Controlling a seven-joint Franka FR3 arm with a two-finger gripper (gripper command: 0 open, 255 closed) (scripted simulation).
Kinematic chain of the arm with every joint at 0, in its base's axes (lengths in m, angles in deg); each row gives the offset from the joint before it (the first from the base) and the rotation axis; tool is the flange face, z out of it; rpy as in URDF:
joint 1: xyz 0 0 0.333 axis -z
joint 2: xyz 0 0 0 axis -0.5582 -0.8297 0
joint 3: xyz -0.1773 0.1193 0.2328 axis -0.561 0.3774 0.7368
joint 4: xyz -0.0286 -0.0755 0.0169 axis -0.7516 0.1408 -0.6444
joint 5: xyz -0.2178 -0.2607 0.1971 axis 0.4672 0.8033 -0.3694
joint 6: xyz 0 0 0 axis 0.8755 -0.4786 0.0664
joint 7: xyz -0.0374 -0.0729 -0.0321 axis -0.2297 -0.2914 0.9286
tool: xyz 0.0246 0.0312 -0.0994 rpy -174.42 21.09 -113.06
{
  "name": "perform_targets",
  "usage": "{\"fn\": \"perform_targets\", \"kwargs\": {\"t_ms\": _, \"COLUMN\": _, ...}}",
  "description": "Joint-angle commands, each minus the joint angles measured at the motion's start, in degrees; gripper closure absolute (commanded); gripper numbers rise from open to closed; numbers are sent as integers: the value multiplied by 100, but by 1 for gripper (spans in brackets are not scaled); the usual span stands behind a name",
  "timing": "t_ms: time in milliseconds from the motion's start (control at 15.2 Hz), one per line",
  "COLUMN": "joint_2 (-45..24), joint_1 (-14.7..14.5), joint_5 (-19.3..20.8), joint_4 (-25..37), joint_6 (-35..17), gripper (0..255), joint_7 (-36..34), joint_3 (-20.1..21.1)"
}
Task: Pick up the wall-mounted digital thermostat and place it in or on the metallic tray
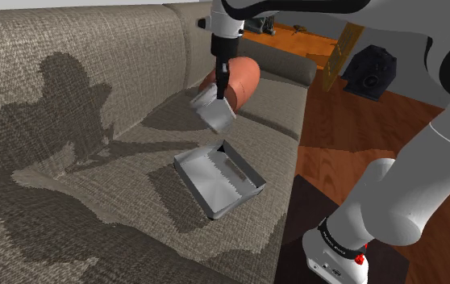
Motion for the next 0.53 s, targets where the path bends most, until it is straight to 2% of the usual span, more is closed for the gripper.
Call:
{"fn": "perform_targets", "kwargs": {"t_ms": 0, "joint_2": 8, "joint_1": 1, "joint_5": 0, "joint_4": 145, "joint_6": 151, "gripper": 255, "joint_7": 3, "joint_3": -1}}
{"fn": "perform_targets", "kwargs": {"t_ms": 462, "joint_2": -59, "joint_1": 0, "joint_5": 0, "joint_4": 767, "joint_6": 707, "gripper": 255, "joint_7": 7, "joint_3": 0}}
